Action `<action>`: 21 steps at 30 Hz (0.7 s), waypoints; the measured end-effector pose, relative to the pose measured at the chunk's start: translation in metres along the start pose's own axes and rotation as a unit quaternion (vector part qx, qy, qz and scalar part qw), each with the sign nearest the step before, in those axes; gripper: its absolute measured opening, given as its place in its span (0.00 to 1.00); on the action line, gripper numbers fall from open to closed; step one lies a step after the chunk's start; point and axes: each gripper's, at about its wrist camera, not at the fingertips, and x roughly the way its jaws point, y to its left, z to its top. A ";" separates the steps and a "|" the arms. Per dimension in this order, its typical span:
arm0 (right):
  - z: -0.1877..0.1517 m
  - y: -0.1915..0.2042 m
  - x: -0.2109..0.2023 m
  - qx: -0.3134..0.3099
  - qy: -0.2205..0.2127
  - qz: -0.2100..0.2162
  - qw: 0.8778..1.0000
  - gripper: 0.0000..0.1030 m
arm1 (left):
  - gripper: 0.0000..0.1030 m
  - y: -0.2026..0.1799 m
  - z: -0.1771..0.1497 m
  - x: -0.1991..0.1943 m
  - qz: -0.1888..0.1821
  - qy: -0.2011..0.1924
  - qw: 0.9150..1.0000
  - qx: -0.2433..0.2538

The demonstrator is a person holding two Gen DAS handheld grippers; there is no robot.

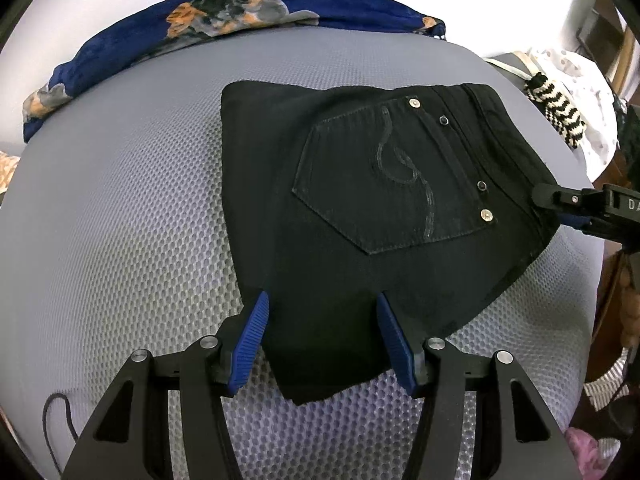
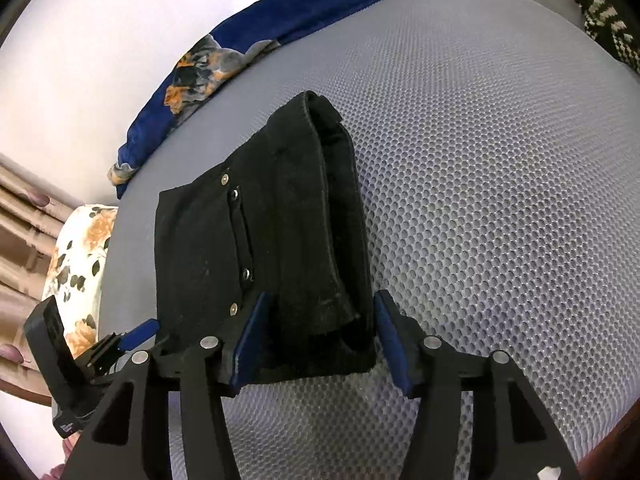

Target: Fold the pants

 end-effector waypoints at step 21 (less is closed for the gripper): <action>-0.016 0.006 0.024 -0.026 0.032 -0.034 0.999 0.60 | 0.61 0.003 -0.009 0.000 0.003 0.009 0.999 -0.037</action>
